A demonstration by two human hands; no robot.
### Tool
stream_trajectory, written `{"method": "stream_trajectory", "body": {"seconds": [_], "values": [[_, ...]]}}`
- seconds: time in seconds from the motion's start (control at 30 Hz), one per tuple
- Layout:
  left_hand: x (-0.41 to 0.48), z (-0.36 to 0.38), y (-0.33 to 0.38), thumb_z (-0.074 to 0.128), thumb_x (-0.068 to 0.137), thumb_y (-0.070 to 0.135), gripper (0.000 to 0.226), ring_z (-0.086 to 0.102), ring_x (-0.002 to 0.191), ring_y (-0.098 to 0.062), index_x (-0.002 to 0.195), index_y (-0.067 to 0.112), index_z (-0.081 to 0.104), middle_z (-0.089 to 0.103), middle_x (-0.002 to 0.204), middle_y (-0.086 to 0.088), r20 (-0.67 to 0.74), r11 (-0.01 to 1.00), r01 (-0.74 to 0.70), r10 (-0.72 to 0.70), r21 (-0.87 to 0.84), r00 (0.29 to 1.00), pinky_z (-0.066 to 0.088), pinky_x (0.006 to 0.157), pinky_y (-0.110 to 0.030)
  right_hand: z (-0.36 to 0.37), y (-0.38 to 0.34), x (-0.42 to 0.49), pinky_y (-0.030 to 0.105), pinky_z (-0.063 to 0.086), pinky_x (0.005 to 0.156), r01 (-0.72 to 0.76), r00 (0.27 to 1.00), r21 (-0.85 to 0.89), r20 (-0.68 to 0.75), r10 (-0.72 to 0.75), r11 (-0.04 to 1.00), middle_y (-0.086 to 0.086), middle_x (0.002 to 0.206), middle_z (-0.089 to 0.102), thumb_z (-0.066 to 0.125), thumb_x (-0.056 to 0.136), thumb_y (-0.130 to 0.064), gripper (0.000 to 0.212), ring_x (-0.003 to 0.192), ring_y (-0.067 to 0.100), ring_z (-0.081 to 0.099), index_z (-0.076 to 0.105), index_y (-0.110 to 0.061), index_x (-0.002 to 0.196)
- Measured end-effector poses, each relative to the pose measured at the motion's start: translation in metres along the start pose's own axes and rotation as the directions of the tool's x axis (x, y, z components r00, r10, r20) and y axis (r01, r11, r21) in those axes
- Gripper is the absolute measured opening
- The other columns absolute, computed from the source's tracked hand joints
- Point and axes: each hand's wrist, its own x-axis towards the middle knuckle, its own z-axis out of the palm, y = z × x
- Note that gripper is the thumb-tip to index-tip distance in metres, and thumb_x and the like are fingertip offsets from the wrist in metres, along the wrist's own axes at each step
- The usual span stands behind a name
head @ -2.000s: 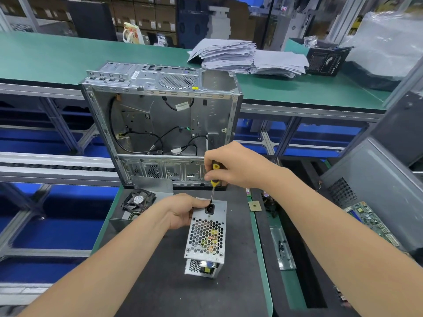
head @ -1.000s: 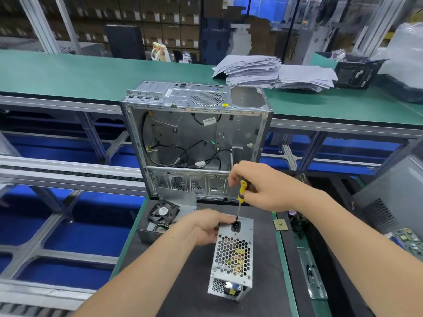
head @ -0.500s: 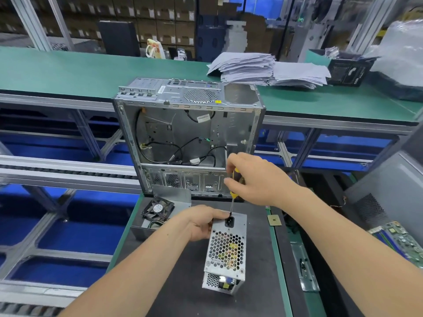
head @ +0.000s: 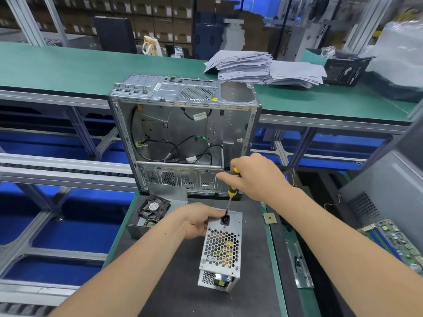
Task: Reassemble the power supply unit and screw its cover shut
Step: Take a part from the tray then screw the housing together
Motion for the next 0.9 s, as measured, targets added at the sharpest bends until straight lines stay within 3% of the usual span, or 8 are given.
{"method": "stream_trajectory", "body": {"seconds": [0.07, 0.17, 0.3, 0.4, 0.5, 0.63, 0.73, 0.9], "values": [[-0.001, 0.000, 0.000, 0.066, 0.099, 0.010, 0.028, 0.071, 0.098, -0.027, 0.123, -0.004, 0.068, 0.072, 0.123, -0.020, -0.001, 1.000, -0.004, 0.004, 0.001, 1.000, 0.057, 0.096, -0.044, 0.004, -0.004, -0.002, 0.030, 0.033, 0.047, -0.024, 0.996, -0.104, -0.085, 0.016, 0.994, -0.002, 0.053, 0.046, 0.041, 0.093, -0.080, 0.073, 0.059, 0.020, 0.054, 0.045, -0.016, 0.058], [-0.001, 0.001, 0.000, 0.066, 0.100, 0.011, 0.031, 0.072, 0.093, -0.026, 0.125, -0.005, 0.067, 0.072, 0.121, -0.020, -0.004, 1.000, -0.011, 0.011, 0.016, 1.000, 0.060, 0.091, -0.041, 0.002, -0.004, -0.002, 0.034, 0.050, 0.057, 0.060, 0.993, 0.017, -0.098, -0.058, 0.998, -0.008, 0.066, 0.057, 0.041, 0.093, -0.079, 0.064, 0.068, 0.016, 0.059, 0.060, -0.022, 0.073], [-0.002, 0.000, 0.001, 0.065, 0.100, 0.012, 0.033, 0.073, 0.088, -0.025, 0.128, -0.006, 0.066, 0.073, 0.120, -0.019, -0.002, 1.000, -0.010, 0.010, 0.018, 1.000, 0.062, 0.082, -0.037, -0.008, 0.002, -0.004, 0.039, 0.055, 0.083, 0.288, 0.941, 0.302, 0.084, -0.327, 0.909, -0.016, 0.101, 0.063, 0.063, 0.100, -0.039, 0.004, 0.094, 0.007, 0.061, 0.063, -0.036, 0.102], [-0.002, 0.000, 0.001, 0.066, 0.099, 0.011, 0.034, 0.074, 0.086, -0.025, 0.128, -0.007, 0.065, 0.073, 0.117, -0.020, -0.005, 1.000, -0.010, 0.010, 0.016, 1.000, 0.062, 0.081, -0.038, -0.011, 0.010, -0.005, 0.030, 0.057, 0.082, 0.275, 0.915, 0.398, 0.171, -0.365, 0.875, -0.018, 0.101, 0.068, 0.067, 0.098, -0.013, 0.025, 0.092, 0.000, 0.066, 0.064, -0.037, 0.102], [-0.002, 0.001, 0.001, 0.065, 0.100, 0.011, 0.034, 0.073, 0.090, -0.027, 0.128, -0.008, 0.065, 0.072, 0.121, -0.022, 0.002, 1.000, -0.011, 0.011, 0.017, 1.000, 0.061, 0.086, -0.041, -0.012, 0.010, -0.005, 0.035, 0.060, 0.070, 0.171, 0.961, 0.429, 0.126, -0.246, 0.887, -0.010, 0.086, 0.070, 0.077, 0.093, -0.028, 0.012, 0.072, 0.004, 0.069, 0.066, -0.030, 0.093], [-0.002, 0.001, 0.001, 0.063, 0.101, 0.011, 0.033, 0.073, 0.092, -0.027, 0.129, -0.007, 0.064, 0.072, 0.122, -0.022, 0.006, 1.000, -0.011, 0.011, 0.027, 1.000, 0.061, 0.086, -0.041, 0.000, 0.002, -0.002, 0.037, 0.047, 0.057, 0.006, 1.000, 0.235, -0.002, -0.006, 0.972, -0.001, 0.062, 0.055, 0.073, 0.088, -0.057, 0.050, 0.060, 0.016, 0.048, 0.047, -0.018, 0.070], [-0.004, 0.002, 0.001, 0.063, 0.101, 0.011, 0.034, 0.073, 0.094, -0.027, 0.129, -0.007, 0.064, 0.072, 0.123, -0.021, 0.006, 0.999, -0.015, 0.015, 0.028, 1.000, 0.061, 0.087, -0.041, 0.008, -0.003, -0.006, 0.030, 0.038, 0.052, -0.016, 0.996, 0.095, -0.087, 0.025, 0.995, -0.005, 0.053, 0.044, 0.061, 0.091, -0.069, 0.060, 0.054, 0.011, 0.041, 0.041, -0.021, 0.060], [-0.005, 0.002, 0.001, 0.063, 0.101, 0.012, 0.035, 0.071, 0.096, -0.028, 0.130, -0.007, 0.064, 0.071, 0.123, -0.021, 0.002, 0.999, -0.026, 0.026, 0.029, 1.000, 0.061, 0.084, -0.040, 0.000, 0.000, -0.009, 0.039, 0.055, 0.074, 0.199, 0.979, 0.226, -0.009, -0.202, 0.954, -0.014, 0.094, 0.060, 0.066, 0.094, -0.056, 0.024, 0.084, 0.008, 0.059, 0.058, -0.034, 0.102]]}}
